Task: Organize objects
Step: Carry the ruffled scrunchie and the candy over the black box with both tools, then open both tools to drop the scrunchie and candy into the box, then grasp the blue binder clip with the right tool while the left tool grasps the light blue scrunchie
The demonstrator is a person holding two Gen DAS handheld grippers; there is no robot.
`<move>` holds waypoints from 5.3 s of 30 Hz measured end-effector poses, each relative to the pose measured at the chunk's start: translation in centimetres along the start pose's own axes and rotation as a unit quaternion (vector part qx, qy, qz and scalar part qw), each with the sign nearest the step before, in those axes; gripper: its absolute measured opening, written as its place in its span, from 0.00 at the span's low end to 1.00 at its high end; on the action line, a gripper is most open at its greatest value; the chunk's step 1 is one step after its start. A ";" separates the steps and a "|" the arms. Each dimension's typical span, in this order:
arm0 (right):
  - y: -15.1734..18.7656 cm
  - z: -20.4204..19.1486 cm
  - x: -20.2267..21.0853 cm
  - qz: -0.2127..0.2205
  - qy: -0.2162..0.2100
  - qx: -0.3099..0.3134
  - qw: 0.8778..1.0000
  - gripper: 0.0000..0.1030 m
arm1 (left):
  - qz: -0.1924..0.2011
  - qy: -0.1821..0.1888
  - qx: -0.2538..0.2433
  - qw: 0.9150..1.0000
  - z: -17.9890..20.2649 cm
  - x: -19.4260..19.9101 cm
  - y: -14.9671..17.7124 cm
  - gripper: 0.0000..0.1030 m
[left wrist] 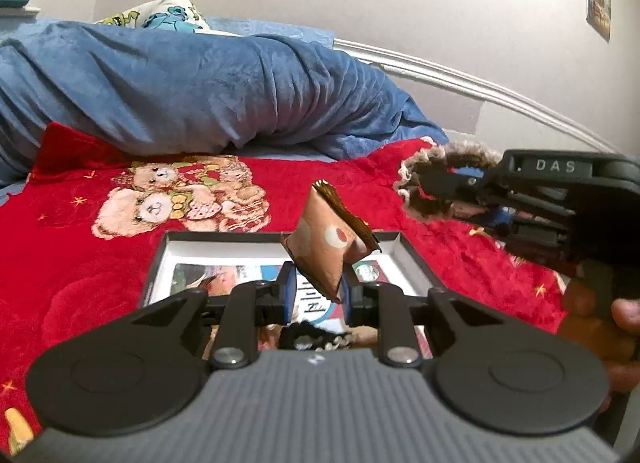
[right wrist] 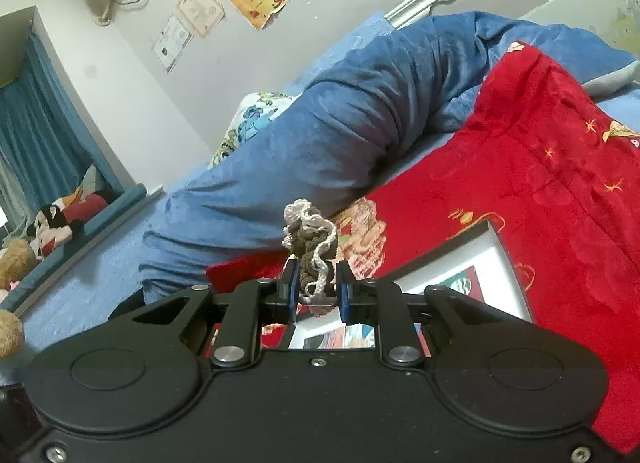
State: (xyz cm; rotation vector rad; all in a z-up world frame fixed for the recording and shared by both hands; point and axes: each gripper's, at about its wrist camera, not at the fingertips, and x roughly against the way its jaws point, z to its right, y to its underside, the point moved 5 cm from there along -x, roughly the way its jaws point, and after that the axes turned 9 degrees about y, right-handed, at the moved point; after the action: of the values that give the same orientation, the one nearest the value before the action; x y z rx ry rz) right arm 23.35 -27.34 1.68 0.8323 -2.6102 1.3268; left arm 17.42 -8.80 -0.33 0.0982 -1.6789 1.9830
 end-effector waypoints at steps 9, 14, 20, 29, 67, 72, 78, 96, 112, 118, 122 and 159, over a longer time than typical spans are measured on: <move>-2.3 2.1 -1.2 0.009 0.021 -0.006 1.000 0.18 | 0.040 0.009 0.015 0.999 0.3 -3.7 -3.4 0.25; -1.9 5.0 -3.3 -0.011 0.052 -0.051 0.997 0.18 | 0.028 -0.005 -0.009 1.000 0.1 -6.9 -3.3 0.25; 1.1 6.0 -7.4 -0.074 0.110 -0.038 0.990 0.18 | -0.039 -0.016 -0.009 0.999 -1.2 -9.9 0.3 0.26; 5.1 4.1 -9.2 -0.113 0.137 0.007 0.984 0.19 | -0.082 -0.008 0.001 0.997 -1.3 -10.7 2.8 0.26; 5.6 5.2 -9.3 -0.170 0.123 -0.056 0.976 0.77 | -0.127 0.014 -0.019 0.992 0.1 -10.7 3.3 0.72; 5.2 4.7 -8.6 -0.157 0.098 -0.061 0.981 0.81 | -0.127 0.011 -0.023 0.992 0.3 -10.3 2.8 0.78; 5.0 4.2 -8.2 -0.152 0.081 -0.074 0.982 0.81 | -0.130 0.009 -0.027 0.991 0.6 -9.9 2.7 0.79; 4.3 0.7 1.5 -0.095 0.081 -0.003 0.992 0.82 | -0.102 -0.017 -0.072 0.992 4.1 0.2 1.1 0.87; 7.7 2.7 7.6 -0.121 0.164 0.021 0.979 0.83 | -0.176 -0.027 -0.081 0.981 5.8 2.5 12.3 0.69; 8.9 3.3 5.3 -0.151 0.180 0.024 0.972 0.83 | -0.198 -0.020 -0.050 0.979 5.1 1.4 13.2 0.20; 9.5 2.8 4.4 -0.163 0.170 0.031 0.971 0.83 | -0.185 -0.037 -0.058 0.980 5.0 2.2 12.3 0.17; 17.2 -1.5 -2.3 -0.199 0.217 0.244 0.924 0.27 | -0.136 -0.178 0.144 0.964 -6.2 2.8 9.7 0.21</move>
State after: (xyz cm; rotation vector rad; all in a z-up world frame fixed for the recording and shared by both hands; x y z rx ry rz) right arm 16.23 -17.06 -10.49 0.9257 -1.6867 1.7990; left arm 12.52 -2.89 -9.34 0.7911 -1.4666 2.0651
